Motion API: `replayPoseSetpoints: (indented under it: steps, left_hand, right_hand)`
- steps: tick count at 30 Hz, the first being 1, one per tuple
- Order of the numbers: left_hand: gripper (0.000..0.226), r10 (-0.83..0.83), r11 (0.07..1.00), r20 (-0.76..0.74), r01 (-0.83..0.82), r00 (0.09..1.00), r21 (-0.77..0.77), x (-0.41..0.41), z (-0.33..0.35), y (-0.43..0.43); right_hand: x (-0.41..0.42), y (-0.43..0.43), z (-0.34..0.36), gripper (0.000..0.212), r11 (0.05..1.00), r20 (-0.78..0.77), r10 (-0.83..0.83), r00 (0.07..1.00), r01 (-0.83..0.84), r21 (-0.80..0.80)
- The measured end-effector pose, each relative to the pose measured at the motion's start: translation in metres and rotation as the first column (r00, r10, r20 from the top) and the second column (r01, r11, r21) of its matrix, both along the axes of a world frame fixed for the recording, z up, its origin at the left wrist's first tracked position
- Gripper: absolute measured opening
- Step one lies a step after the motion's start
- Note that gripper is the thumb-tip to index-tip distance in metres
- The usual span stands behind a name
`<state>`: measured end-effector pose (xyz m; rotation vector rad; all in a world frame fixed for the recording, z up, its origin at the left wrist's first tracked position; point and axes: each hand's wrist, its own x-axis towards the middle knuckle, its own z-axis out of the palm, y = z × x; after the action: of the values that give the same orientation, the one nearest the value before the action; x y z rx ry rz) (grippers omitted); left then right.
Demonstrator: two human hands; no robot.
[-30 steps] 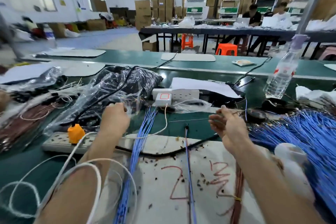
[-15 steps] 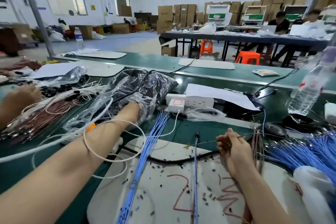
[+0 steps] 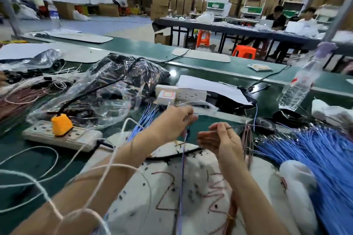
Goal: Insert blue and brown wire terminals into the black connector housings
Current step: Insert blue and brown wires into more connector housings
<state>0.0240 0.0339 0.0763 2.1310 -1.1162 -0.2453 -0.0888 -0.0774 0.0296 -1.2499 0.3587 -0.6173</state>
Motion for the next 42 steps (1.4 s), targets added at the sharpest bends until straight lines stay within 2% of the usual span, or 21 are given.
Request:
replayPoseSetpoints:
  steps: [3,4,8,13,16,18,24,29,37,42]
  left_hand:
    - [0.017,-0.110,0.981,-0.210,0.072,0.972,-0.181,-0.018,-0.041,-0.005]
    - [0.017,-0.127,0.970,-0.246,0.068,0.961,-0.232,-0.022,-0.049,-0.005]
    - [0.021,-0.180,0.939,-0.275,0.082,0.945,-0.333,-0.030,-0.060,-0.008]
    - [0.025,-0.152,0.907,-0.170,0.069,0.974,-0.416,-0.029,-0.061,-0.005]
    - [0.027,-0.143,0.899,0.026,0.141,0.989,-0.414,-0.029,-0.064,-0.006]
    - [0.028,-0.148,0.901,0.104,0.178,0.983,-0.396,-0.028,-0.065,-0.007]
    - [0.021,-0.154,0.905,0.105,0.183,0.982,-0.385,-0.027,-0.065,-0.004]
    - [0.019,-0.134,0.908,-0.059,0.099,0.989,-0.408,-0.027,-0.065,-0.004]
    - [0.017,-0.125,0.913,0.025,0.125,0.992,-0.388,-0.030,-0.066,-0.003]
    - [0.017,-0.130,0.911,0.068,0.146,0.989,-0.387,-0.030,-0.066,-0.003]
  right_hand:
    - [-0.024,-0.011,0.005,0.015,0.940,0.051,-0.125,0.991,0.135,-0.312]
    - [-0.032,-0.015,0.004,0.019,0.899,0.090,-0.179,0.980,0.200,-0.388]
    - [-0.049,-0.016,-0.001,0.034,0.812,0.207,-0.346,0.915,0.403,-0.422]
    - [-0.053,-0.007,-0.001,0.017,0.716,0.278,-0.405,0.871,0.491,-0.496]
    - [-0.055,0.000,0.000,0.014,0.727,0.289,-0.376,0.880,0.474,-0.497]
    - [-0.055,0.002,-0.001,0.013,0.719,0.272,-0.352,0.896,0.445,-0.533]
    - [-0.052,0.005,-0.008,0.017,0.671,0.244,-0.322,0.915,0.402,-0.623]
    - [-0.054,0.011,-0.008,0.019,0.640,0.255,-0.243,0.936,0.352,-0.683]
    - [-0.054,0.012,-0.008,0.015,0.573,0.260,-0.196,0.946,0.326,-0.752]
    - [-0.055,0.013,-0.009,0.015,0.565,0.257,-0.172,0.951,0.309,-0.765]
